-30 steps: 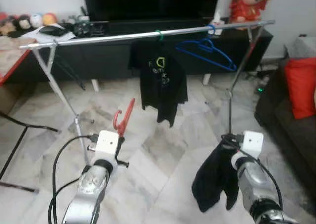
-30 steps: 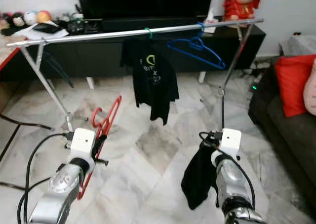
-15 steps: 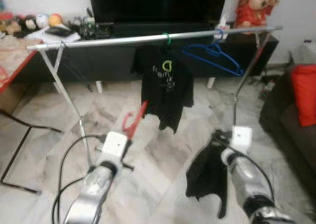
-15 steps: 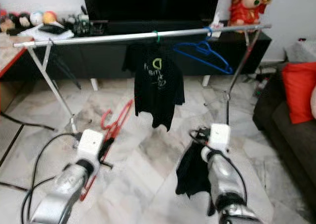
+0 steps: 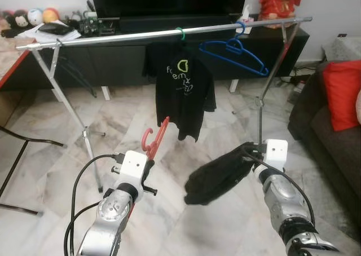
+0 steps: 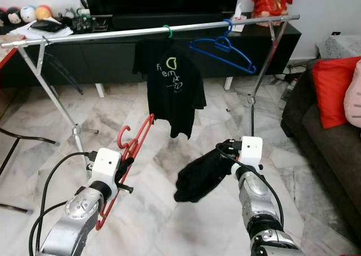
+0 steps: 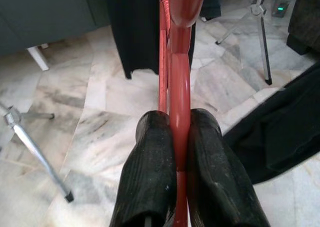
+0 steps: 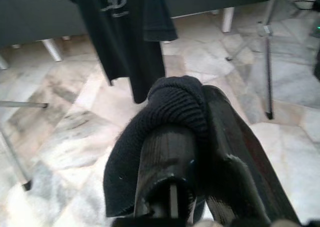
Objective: Hang hanger
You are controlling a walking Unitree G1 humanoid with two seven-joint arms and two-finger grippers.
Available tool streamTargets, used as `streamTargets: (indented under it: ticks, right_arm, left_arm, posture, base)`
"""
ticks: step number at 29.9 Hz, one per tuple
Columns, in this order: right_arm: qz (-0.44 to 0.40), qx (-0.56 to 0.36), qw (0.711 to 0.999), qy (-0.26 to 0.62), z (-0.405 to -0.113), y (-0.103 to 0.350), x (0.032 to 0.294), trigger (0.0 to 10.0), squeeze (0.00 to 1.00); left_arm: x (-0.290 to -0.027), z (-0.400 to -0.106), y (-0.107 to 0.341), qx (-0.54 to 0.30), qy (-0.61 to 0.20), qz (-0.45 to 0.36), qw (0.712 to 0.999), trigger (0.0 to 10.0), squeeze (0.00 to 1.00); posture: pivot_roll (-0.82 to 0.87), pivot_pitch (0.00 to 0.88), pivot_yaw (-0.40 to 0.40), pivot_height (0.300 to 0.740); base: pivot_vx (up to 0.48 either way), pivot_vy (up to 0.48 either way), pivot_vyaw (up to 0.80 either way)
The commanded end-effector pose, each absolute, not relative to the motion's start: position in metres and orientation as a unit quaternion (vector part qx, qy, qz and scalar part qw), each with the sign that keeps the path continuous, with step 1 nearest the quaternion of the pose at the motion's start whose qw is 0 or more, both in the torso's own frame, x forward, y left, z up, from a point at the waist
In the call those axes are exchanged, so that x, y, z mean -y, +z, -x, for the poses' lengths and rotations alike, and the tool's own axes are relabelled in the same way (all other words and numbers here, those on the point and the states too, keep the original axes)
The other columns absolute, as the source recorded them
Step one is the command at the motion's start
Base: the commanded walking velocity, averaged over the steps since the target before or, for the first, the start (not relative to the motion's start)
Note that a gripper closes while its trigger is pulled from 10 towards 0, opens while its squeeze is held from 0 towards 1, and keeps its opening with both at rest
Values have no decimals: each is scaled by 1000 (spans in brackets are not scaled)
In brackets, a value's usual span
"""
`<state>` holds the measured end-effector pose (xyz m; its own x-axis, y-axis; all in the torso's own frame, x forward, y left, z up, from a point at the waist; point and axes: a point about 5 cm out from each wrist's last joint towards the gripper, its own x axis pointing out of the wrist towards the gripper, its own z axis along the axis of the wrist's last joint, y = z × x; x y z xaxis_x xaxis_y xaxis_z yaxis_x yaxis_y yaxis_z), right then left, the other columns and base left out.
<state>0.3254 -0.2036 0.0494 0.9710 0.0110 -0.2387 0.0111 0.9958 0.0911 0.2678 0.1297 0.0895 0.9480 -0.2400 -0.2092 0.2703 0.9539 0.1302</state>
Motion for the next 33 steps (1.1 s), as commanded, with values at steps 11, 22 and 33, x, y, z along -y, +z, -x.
streamTargets:
  ticks: [11,22,33]
  right_arm:
    - [-43,-101,994,25,-334,62,191,10000,0]
    - [-26,-121,992,38,-337,61,184,10000,0]
    - [52,-174,979,95,-343,59,169,10000,0]
  left_arm:
    - [-126,-268,94,-93,-143,-81,982,10000,0]
    - [-115,-261,87,-126,-213,-92,964,10000,0]
    - [-113,-247,70,-231,-339,-155,899,10000,0]
  posture:
    - [23,0,1,740]
    - [27,0,-1,740]
    - [24,0,7,740]
  base:
    - [-201,0,0]
    - [-135,0,0]
    - [0,0,0]
